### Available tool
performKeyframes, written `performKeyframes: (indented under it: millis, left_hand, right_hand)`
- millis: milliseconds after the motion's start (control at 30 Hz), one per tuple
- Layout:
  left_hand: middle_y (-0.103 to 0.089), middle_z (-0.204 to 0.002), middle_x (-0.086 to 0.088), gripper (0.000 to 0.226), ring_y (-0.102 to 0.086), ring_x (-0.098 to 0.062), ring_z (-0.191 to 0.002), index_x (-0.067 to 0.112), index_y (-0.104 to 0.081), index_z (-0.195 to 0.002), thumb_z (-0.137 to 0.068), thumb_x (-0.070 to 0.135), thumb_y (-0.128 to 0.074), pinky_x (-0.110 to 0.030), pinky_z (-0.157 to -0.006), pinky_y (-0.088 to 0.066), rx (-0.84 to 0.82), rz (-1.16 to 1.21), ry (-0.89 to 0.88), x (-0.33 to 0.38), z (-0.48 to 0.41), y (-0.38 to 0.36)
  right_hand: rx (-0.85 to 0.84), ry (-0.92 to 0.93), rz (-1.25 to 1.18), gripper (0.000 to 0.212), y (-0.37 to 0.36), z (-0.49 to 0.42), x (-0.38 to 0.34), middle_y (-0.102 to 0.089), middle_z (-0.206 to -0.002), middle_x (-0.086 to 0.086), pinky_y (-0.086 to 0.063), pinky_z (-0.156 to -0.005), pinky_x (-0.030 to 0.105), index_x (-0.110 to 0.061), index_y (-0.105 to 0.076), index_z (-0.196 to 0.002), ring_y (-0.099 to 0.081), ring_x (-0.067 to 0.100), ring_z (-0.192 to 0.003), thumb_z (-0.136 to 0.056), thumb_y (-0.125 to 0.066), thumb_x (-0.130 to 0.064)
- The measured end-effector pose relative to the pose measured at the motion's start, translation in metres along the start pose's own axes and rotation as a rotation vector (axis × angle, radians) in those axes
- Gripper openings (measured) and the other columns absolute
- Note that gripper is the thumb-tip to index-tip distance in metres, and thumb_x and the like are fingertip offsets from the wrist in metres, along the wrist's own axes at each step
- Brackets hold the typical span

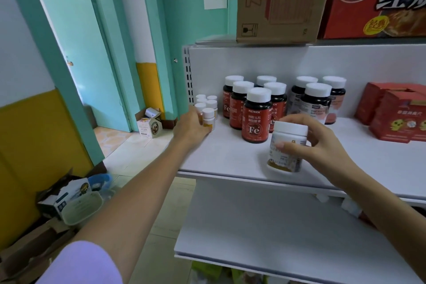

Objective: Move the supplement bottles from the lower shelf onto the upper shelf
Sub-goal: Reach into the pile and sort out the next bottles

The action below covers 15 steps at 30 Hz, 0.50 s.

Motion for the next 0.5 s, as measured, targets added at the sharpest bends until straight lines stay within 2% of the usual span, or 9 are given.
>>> performKeyframes:
  millis: [200,267,367,500]
  left_hand:
    - [-0.063,-0.113,-0.011,0.045,-0.057,-0.029,-0.102,0.009,-0.050,-0.110,-0.076,0.025,-0.075,-0.036,-0.078,-0.042,0.018,-0.037,0.004,0.002,0.012,0.002]
    - [-0.061,-0.113,-0.010,0.042,-0.056,-0.028,-0.101,0.010,-0.052,-0.112,-0.078,0.023,-0.073,-0.035,-0.078,-0.042,0.054,-0.065,-0.035,0.011,0.024,0.010]
    - [-0.059,-0.112,-0.010,0.033,-0.054,-0.026,-0.102,0.013,-0.055,-0.110,-0.081,0.022,-0.067,-0.038,-0.082,-0.045,0.128,-0.097,-0.210,0.046,0.050,0.016]
    - [-0.058,-0.108,-0.008,0.026,-0.052,-0.025,-0.101,0.012,-0.061,-0.106,-0.081,0.019,-0.064,-0.037,-0.086,-0.044,0.054,-0.116,-0.524,0.130,0.107,-0.014]
  right_hand:
    - [-0.011,0.002,-0.024,0.044,0.011,0.012,-0.003,-0.064,-0.105,-0.010,-0.052,-0.081,0.025,-0.032,-0.061,-0.103,-0.062,0.008,-0.099,-0.061,-0.076,-0.028]
    - [-0.011,-0.001,-0.011,0.047,0.020,0.017,-0.004,-0.064,-0.108,-0.009,-0.051,-0.084,0.025,-0.030,-0.059,-0.106,-0.061,0.006,-0.101,-0.065,-0.082,-0.022]
    - [-0.001,-0.006,-0.019,0.039,0.041,0.029,-0.005,-0.065,-0.103,-0.013,-0.051,-0.083,0.024,-0.027,-0.060,-0.106,-0.063,0.004,-0.098,-0.074,-0.076,-0.012]
    - [0.045,0.001,0.014,0.035,0.093,0.055,-0.007,-0.067,-0.102,-0.002,-0.054,-0.082,0.024,-0.019,-0.062,-0.104,-0.065,0.007,-0.092,-0.074,-0.075,-0.007]
Point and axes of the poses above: each hand's wrist, its own z-axis away from the middle knuckle, its own y-axis out of the back of the hand, x = y × z, the point moved 10 cm from there along -z, towards the middle knuckle
